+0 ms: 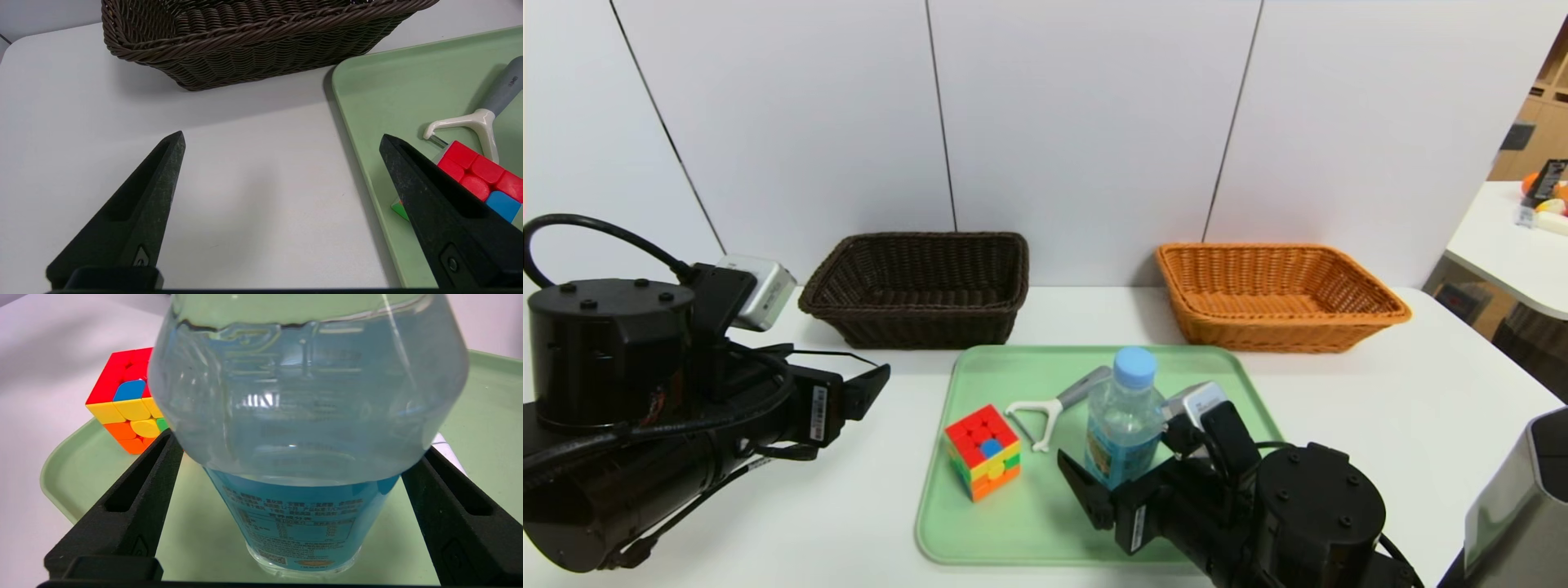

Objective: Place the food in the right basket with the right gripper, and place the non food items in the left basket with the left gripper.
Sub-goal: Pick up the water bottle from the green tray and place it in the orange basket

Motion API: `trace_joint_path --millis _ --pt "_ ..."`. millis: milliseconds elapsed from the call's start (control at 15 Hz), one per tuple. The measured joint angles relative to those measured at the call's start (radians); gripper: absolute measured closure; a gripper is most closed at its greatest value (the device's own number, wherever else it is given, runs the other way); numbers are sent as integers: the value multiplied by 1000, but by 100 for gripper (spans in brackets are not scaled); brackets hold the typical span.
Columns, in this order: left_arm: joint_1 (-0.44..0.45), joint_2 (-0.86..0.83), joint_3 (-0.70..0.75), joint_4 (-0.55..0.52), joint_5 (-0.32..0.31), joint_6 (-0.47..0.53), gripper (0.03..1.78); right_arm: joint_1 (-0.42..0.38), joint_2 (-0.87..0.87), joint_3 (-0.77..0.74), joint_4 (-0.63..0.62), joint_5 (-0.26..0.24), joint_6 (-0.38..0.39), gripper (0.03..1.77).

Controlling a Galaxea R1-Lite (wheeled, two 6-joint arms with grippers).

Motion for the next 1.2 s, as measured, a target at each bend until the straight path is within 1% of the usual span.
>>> trace_joint_path --millis 1200 --pt "-6 0 5 0 -1 1 12 -39 23 -35 0 -1 -1 10"
